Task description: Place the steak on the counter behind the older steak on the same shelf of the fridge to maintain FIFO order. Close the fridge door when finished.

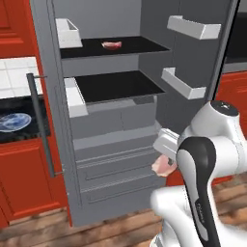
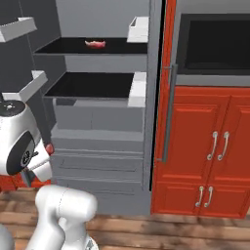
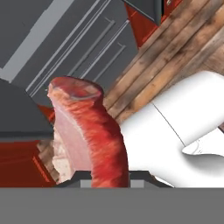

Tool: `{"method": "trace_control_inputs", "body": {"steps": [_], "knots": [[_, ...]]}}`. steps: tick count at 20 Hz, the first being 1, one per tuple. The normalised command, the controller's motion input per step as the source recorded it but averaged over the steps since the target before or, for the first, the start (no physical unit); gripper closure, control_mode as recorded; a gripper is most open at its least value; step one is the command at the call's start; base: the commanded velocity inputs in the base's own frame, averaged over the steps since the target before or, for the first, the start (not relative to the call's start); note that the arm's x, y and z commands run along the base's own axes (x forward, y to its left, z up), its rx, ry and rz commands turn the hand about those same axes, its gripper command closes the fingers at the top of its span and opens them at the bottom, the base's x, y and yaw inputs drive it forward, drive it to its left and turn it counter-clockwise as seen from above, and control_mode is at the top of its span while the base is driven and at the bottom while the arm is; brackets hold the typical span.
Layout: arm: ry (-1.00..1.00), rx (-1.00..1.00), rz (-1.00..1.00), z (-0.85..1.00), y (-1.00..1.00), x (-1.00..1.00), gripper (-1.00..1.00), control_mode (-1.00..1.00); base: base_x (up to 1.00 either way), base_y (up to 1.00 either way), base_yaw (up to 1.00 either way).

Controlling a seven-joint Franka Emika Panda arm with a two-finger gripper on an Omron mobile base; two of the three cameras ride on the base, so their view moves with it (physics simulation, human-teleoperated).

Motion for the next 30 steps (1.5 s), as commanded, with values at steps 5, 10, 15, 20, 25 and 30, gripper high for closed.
{"method": "trace_control_inputs", "body": {"steps": [5, 10, 15, 20, 25, 30], "knots": [[0.0, 0.0, 0.0, 0.0, 0.0, 0.0, 1.0, 1.0, 1.0, -0.14, 0.0], [0.0, 0.0, 0.0, 0.0, 0.0, 0.0, 1.0, 1.0, 0.94, -0.17, 0.03], [0.0, 0.0, 0.0, 0.0, 0.0, 0.0, 1.0, 1.0, 0.96, -0.04, 0.05], [-0.03, 0.01, 0.0, 0.05, 0.0, 0.12, 1.0, -1.0, 0.71, 0.0, 0.02], [-0.45, 0.0, 0.01, 0.81, 0.04, 0.1, 1.0, -1.0, 0.0, 0.0, 0.0], [-0.37, 0.0, 0.0, 0.76, 0.32, -0.11, 1.0, -1.0, 0.0, 0.0, 0.0]]}}
